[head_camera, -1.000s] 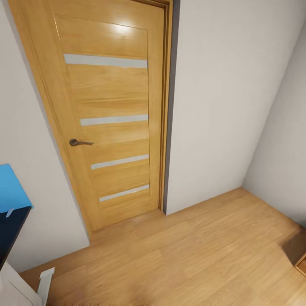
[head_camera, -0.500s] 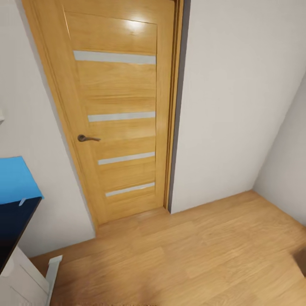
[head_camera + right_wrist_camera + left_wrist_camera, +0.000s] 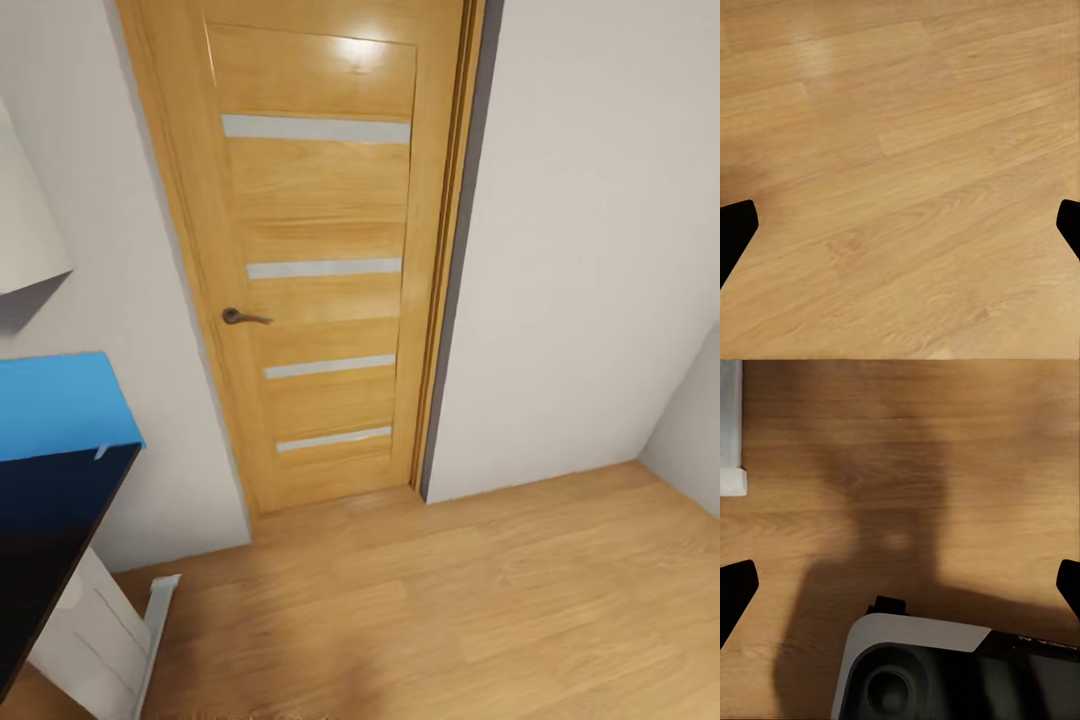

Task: In the bedroom, organize the workspace by keeping the computer under the desk, ensuring the monitor is on the desk, placing the keyboard on the desk next to the monitor, placing the mouse on the desk next to the keyboard, moving the folder from the swivel chair onto the desk next to the mouse, stacking the notebook on top of the folder with the pen on top of the notebook, and positioning the swivel chair next to the desk.

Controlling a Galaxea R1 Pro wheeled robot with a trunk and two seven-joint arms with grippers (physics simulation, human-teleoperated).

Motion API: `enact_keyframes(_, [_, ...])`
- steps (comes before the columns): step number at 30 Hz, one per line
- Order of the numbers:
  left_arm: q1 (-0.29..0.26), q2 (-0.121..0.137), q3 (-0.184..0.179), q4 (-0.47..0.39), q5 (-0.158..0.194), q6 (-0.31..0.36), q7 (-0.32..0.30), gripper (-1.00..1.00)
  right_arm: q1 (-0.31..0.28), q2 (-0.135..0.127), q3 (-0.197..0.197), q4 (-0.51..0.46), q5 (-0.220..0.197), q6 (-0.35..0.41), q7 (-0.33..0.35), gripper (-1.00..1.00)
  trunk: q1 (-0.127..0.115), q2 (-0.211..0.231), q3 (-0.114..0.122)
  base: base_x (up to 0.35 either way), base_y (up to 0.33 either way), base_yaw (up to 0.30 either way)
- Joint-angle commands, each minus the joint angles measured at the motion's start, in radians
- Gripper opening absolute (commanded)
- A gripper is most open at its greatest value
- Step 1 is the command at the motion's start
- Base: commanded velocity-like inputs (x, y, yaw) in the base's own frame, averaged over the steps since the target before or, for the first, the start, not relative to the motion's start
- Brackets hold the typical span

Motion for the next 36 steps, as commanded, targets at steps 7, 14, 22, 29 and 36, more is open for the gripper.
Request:
enact_keyframes(7, [-0.001, 0.0, 0.002, 0.001, 0.001, -0.002, 0.0, 1.0, 0.0, 0.0, 0.0, 0.0, 0.001, -0.003, -0.004, 1.0, 0.0, -0.001, -0.003, 0.0, -0.217, 0.261])
enact_keyframes(14, [-0.001, 0.0, 0.002, 0.001, 0.002, -0.002, 0.0, 1.0, -0.001, 0.0, 0.0, 0.0, 0.001, -0.006, -0.004, 1.0, 0.0, -0.001, -0.003, 0.0, -0.15, 0.275])
enact_keyframes(22, [0.0, 0.0, 0.002, 0.001, 0.002, -0.003, 0.0, 1.0, 0.0, 0.0, 0.0, 0.0, 0.001, -0.008, -0.005, 1.0, 0.0, -0.001, -0.003, 0.0, -0.019, 0.279])
enact_keyframes(29, [-0.001, 0.0, 0.002, 0.001, 0.001, -0.003, 0.0, 1.0, 0.0, 0.0, 0.0, 0.0, 0.001, -0.01, -0.006, 1.0, 0.0, -0.001, -0.003, 0.0, -0.001, 0.281])
enact_keyframes(36, [-0.001, 0.0, 0.002, 0.001, 0.001, -0.004, 0.0, 1.0, 0.0, 0.0, 0.0, 0.0, 0.001, -0.01, -0.008, 1.0, 0.0, -0.001, -0.003, 0.0, 0.0, 0.283])
